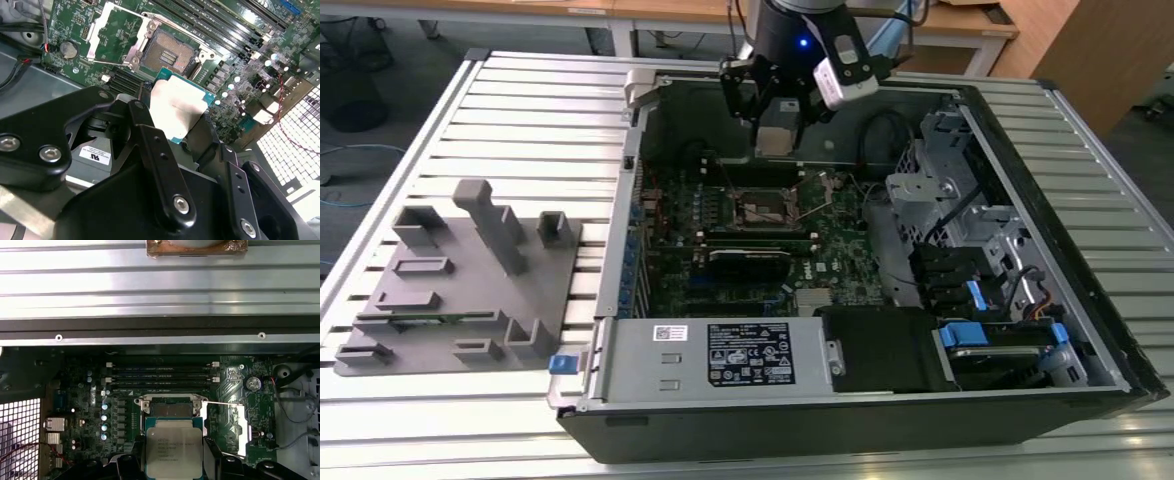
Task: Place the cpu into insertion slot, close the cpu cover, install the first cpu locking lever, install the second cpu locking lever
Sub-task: 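Place the cpu into insertion slot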
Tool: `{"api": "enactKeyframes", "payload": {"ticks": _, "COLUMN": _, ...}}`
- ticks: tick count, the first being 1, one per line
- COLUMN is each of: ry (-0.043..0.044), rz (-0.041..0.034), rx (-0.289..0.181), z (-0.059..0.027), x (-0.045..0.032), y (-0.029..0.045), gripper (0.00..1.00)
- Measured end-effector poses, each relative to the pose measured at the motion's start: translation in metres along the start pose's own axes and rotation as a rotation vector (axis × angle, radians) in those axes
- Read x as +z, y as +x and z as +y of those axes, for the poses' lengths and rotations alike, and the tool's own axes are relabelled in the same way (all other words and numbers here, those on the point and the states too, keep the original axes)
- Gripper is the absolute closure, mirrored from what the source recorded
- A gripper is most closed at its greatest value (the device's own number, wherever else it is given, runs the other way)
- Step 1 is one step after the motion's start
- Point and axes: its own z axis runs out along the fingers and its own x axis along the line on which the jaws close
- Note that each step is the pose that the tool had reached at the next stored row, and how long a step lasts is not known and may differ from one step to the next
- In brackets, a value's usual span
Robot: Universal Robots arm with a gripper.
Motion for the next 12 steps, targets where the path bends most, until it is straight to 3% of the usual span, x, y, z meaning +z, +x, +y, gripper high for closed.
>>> {"api": "enactKeyframes", "payload": {"ticks": 7, "ry": 0.0001, "rz": -0.0007, "rx": 0.000, "z": -0.0007, "x": 0.0076, "y": -0.0001, "gripper": 0.46}}
{"api": "enactKeyframes", "payload": {"ticks": 12, "ry": 0.0001, "rz": -0.0007, "rx": 0.000, "z": -0.0007, "x": 0.0078, "y": -0.0001, "gripper": 0.46}}
